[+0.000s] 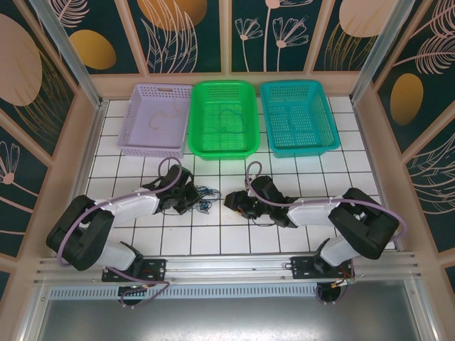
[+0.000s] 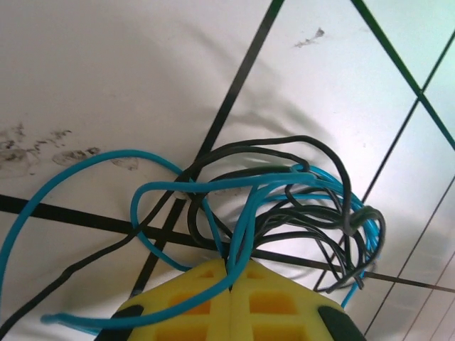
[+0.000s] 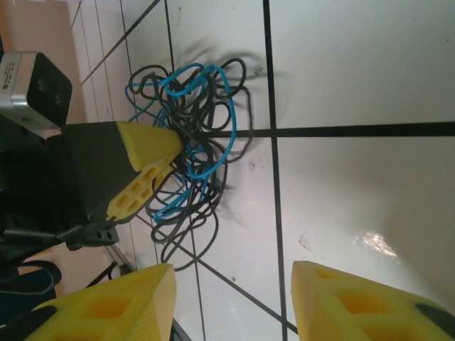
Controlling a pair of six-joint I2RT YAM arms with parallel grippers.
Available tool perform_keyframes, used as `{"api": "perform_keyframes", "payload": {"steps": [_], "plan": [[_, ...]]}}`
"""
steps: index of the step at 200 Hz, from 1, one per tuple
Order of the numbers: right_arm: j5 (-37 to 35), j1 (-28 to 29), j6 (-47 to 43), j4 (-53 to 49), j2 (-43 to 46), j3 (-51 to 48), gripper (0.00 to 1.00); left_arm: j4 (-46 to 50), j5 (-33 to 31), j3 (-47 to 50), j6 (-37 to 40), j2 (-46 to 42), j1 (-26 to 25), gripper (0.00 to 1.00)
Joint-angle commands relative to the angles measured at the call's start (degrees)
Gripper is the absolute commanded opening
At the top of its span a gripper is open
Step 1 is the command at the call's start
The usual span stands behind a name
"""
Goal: Untangle the cables
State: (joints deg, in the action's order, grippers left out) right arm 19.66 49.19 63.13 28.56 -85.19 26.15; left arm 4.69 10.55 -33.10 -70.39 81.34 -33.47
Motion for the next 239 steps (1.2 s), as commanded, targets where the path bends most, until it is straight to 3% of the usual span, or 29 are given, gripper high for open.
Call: {"api": "perform_keyframes", "payload": {"steps": [1,91,177,202,239], "plan": [[0.91,-0.10,1.35,4.51,-3.08,2.73,0.44,0.76,1.57,0.32,-0.96,-1.83,-0.34,0.00],[1.48,-0.41,6.04,12.15,-14.87,7.07,0.30,0.32,3.43,0.32,-2.01,-3.11,-0.72,0.00],[1.39,-0.35,8.95,15.86,-17.62,8.48,0.19,-0.47,5.18,-0.38,-2.89,-3.12,-0.81,0.00],[0.30,-0.61,8.13,11.84,-16.27,8.58,0.00,0.57,3.92,-0.45,-3.19,-4.22,-0.85,0.00],[-5.42,-3.53,2.40,-8.28,-3.61,6.19,0.00,7.75,-3.76,-3.33,-0.65,-6.31,-0.68,0.00]]}}
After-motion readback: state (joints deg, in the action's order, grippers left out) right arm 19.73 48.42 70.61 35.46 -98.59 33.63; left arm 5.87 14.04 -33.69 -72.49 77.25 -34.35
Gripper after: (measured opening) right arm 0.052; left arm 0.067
